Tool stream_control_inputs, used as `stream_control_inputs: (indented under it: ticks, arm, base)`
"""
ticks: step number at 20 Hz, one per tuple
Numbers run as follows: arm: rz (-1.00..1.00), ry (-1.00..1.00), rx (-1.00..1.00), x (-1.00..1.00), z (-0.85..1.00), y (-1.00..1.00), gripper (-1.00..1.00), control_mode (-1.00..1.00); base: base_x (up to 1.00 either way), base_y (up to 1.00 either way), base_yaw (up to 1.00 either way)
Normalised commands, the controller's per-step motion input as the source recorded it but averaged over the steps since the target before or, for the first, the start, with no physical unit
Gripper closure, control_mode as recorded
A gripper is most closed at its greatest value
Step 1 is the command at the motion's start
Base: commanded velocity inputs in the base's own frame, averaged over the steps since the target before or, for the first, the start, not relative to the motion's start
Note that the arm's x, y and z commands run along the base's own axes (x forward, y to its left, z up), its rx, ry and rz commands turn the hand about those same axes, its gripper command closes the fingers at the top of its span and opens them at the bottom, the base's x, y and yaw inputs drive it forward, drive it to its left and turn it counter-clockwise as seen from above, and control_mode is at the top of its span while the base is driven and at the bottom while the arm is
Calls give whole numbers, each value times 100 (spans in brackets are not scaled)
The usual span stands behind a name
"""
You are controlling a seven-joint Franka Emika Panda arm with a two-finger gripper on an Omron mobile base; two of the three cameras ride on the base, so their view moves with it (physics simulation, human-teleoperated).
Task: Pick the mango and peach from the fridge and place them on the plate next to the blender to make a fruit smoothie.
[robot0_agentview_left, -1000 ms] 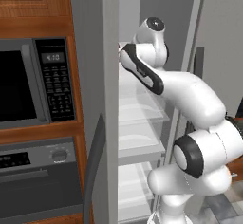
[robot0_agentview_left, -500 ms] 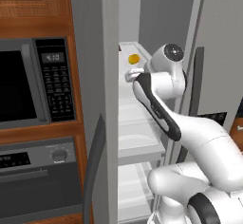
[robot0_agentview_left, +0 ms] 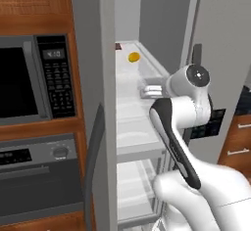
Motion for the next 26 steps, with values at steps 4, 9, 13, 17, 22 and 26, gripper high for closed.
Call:
stream_control_inputs:
  ticks: [4, 9, 13, 17, 22, 26]
  arm:
    - [0, 0, 0, 0, 0, 0, 100, 100]
    - [0, 0, 0, 0, 0, 0, 100, 100]
    - [0, 0, 0, 0, 0, 0, 100, 100]
    - [0, 0, 0, 0, 0, 0, 100, 100]
    - [0, 0, 0, 0, 0, 0, 100, 100]
    - [0, 0, 0, 0, 0, 0, 100, 100]
  base:
    - [-100, -9, -10]
    - [-91, -35, -53]
    - [-42, -1, -85]
    - [-18, 0, -90]
    - [-5, 0, -90]
    - [0, -1, -89]
